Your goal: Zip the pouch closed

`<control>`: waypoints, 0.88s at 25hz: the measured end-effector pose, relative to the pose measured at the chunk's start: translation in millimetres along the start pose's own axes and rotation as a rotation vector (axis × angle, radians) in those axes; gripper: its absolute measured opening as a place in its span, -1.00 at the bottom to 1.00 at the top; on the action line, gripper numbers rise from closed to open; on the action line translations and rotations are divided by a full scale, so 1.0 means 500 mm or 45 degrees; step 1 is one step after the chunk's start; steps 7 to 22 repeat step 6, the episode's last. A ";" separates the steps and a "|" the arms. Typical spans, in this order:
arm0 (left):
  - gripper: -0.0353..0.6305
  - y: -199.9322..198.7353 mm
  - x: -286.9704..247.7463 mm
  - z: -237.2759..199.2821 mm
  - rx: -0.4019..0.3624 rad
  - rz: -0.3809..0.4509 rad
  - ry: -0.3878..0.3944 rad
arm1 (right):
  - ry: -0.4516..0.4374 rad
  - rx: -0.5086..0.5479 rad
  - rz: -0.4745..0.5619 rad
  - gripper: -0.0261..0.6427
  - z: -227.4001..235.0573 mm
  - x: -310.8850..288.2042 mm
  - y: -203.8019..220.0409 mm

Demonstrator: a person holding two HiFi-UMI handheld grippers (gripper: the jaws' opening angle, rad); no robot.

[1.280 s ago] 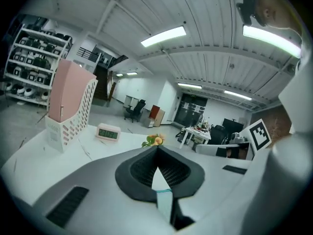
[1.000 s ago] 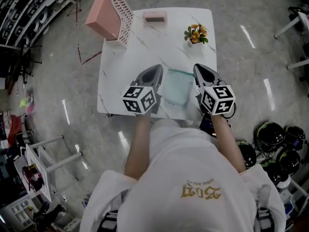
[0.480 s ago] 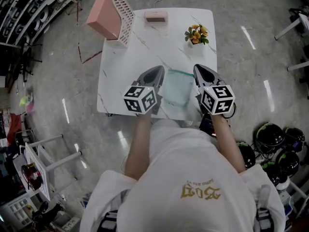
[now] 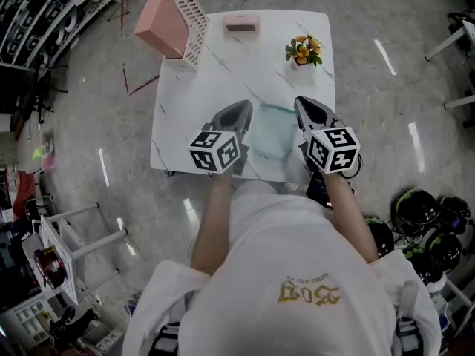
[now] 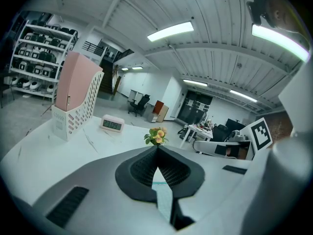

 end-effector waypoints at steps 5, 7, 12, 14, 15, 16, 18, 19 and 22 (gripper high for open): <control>-0.84 0.011 0.004 0.017 -0.003 -0.013 0.011 | -0.016 -0.001 -0.004 -0.89 -0.007 0.011 0.007; -0.84 0.013 0.005 0.019 -0.004 -0.015 0.011 | -0.019 -0.002 -0.005 -0.89 -0.008 0.013 0.008; -0.84 0.013 0.005 0.019 -0.004 -0.015 0.011 | -0.019 -0.002 -0.005 -0.89 -0.008 0.013 0.008; -0.84 0.013 0.005 0.019 -0.004 -0.015 0.011 | -0.019 -0.002 -0.005 -0.89 -0.008 0.013 0.008; -0.84 0.013 0.005 0.019 -0.004 -0.015 0.011 | -0.019 -0.002 -0.005 -0.89 -0.008 0.013 0.008; -0.84 0.013 0.005 0.019 -0.004 -0.015 0.011 | -0.019 -0.002 -0.005 -0.89 -0.008 0.013 0.008; -0.84 0.013 0.005 0.019 -0.004 -0.015 0.011 | -0.019 -0.002 -0.005 -0.89 -0.008 0.013 0.008; -0.84 0.013 0.005 0.019 -0.004 -0.015 0.011 | -0.019 -0.002 -0.005 -0.89 -0.008 0.013 0.008; -0.84 0.013 0.005 0.019 -0.004 -0.015 0.011 | -0.019 -0.002 -0.005 -0.89 -0.008 0.013 0.008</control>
Point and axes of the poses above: the fingertips, and each gripper's own axes: x backward along the fingers, z to its right, y out of its underside, the point moved 1 cm from there along x, backward along the fingers, and after that the axes turned 3 degrees about z, right-handed, at the moved point
